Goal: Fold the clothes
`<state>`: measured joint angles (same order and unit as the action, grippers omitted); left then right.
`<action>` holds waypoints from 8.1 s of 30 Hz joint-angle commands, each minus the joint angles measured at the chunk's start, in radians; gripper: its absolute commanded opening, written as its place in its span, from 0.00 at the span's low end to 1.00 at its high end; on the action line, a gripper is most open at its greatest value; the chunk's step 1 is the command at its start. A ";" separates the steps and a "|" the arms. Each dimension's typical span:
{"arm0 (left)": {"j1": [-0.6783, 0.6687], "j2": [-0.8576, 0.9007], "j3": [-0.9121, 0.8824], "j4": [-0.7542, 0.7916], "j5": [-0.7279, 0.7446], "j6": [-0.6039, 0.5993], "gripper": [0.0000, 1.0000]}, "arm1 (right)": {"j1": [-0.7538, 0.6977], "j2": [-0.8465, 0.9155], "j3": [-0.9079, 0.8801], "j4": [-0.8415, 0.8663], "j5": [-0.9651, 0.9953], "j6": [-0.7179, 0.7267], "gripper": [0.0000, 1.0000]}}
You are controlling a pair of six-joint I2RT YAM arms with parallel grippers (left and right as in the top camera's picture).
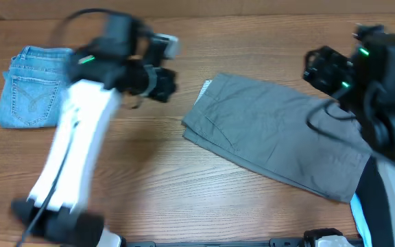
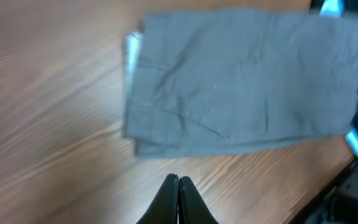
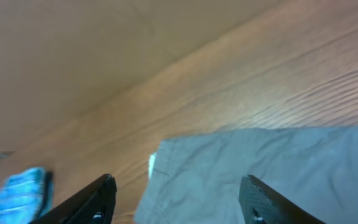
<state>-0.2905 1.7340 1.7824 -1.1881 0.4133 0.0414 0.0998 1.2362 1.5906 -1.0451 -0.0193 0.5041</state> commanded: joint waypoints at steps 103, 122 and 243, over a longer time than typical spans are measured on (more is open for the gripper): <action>0.512 -0.083 -0.687 0.254 -0.338 -0.288 0.59 | -0.037 0.292 -0.286 -0.259 -0.323 -0.270 0.65; 0.514 0.164 -0.689 0.517 -0.417 -0.243 0.19 | 0.078 0.292 -0.394 -0.208 -0.320 -0.206 0.66; 0.513 -0.231 -0.526 0.592 -0.340 -0.283 0.04 | 0.023 0.481 -0.138 0.572 0.183 -0.065 0.04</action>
<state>0.2001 1.3838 1.2427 -0.6964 0.1307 -0.2775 0.1764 1.6260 1.4349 -0.6029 0.0017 0.5072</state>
